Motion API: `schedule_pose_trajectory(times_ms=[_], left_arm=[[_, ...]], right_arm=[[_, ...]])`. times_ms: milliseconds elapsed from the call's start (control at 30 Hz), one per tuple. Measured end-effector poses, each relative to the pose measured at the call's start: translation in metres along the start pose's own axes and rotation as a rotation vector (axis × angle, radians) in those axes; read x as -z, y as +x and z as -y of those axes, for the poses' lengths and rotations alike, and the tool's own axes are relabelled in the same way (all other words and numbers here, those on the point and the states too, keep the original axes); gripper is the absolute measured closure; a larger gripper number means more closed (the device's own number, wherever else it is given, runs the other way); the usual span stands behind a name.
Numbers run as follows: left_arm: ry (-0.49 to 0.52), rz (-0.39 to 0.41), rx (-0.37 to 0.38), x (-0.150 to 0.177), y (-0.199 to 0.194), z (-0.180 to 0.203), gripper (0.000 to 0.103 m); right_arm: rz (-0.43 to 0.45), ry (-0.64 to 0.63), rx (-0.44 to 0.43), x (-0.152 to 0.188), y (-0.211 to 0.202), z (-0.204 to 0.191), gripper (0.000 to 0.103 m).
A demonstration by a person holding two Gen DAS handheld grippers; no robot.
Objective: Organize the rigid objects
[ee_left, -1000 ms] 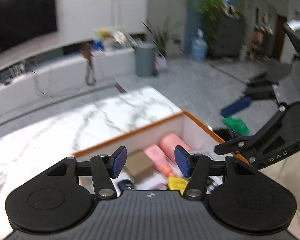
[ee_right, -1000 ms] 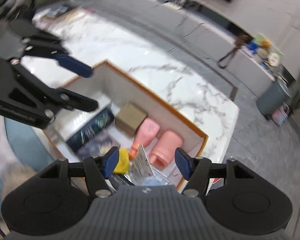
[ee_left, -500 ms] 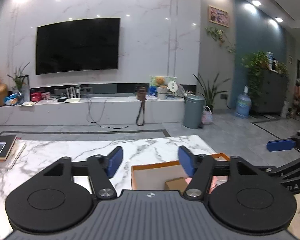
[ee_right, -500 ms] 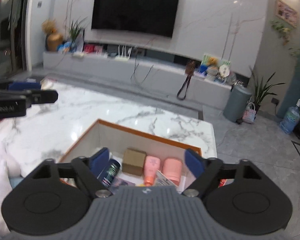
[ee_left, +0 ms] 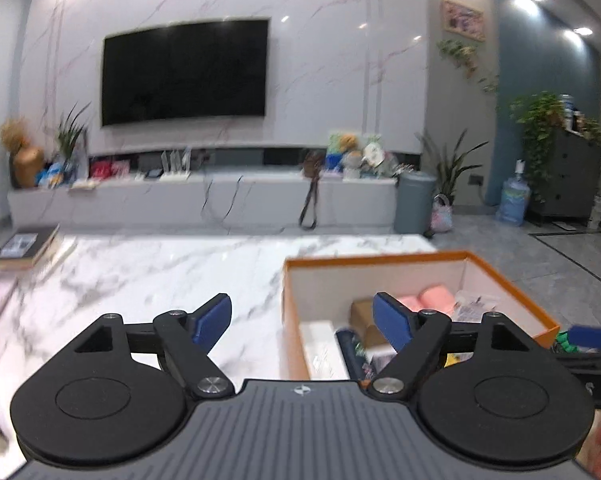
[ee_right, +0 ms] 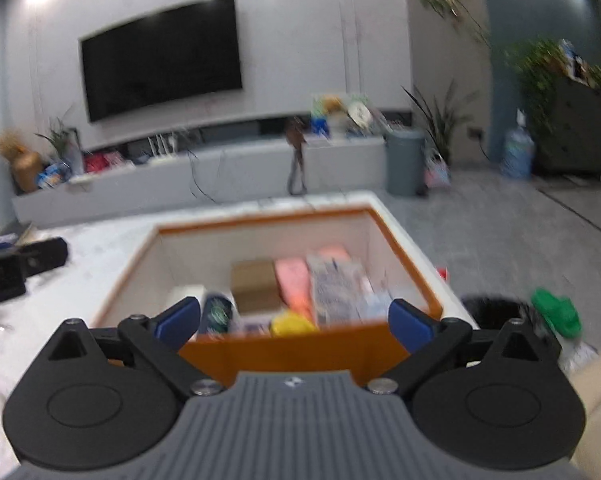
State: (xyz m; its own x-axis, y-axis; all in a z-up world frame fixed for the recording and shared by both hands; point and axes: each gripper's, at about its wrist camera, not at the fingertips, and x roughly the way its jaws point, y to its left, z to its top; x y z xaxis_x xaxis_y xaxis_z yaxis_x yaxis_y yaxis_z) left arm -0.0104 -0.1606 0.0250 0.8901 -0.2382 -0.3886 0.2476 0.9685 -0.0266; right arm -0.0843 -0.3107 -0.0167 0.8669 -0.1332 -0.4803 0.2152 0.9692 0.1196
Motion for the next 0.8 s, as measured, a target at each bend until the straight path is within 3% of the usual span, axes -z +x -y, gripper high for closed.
schedule_pose_trajectory(times_ms=[167,267,800], left_arm=[[-0.044,-0.043,-0.027,0.018,0.006,-0.006,0.009],[-0.015,-0.074,-0.025,0.034,0.008,-0.006,0.009],[-0.017,-0.081,-0.048,0.034,0.002,-0.005,0.009]], right_arm=[[0.007,-0.01,-0.007,0.012,0.007,0.002,0.004],[0.02,0.014,-0.021,0.018,0.005,0.006,0.004],[0.05,-0.019,0.013,0.025,0.002,-0.002,0.004]])
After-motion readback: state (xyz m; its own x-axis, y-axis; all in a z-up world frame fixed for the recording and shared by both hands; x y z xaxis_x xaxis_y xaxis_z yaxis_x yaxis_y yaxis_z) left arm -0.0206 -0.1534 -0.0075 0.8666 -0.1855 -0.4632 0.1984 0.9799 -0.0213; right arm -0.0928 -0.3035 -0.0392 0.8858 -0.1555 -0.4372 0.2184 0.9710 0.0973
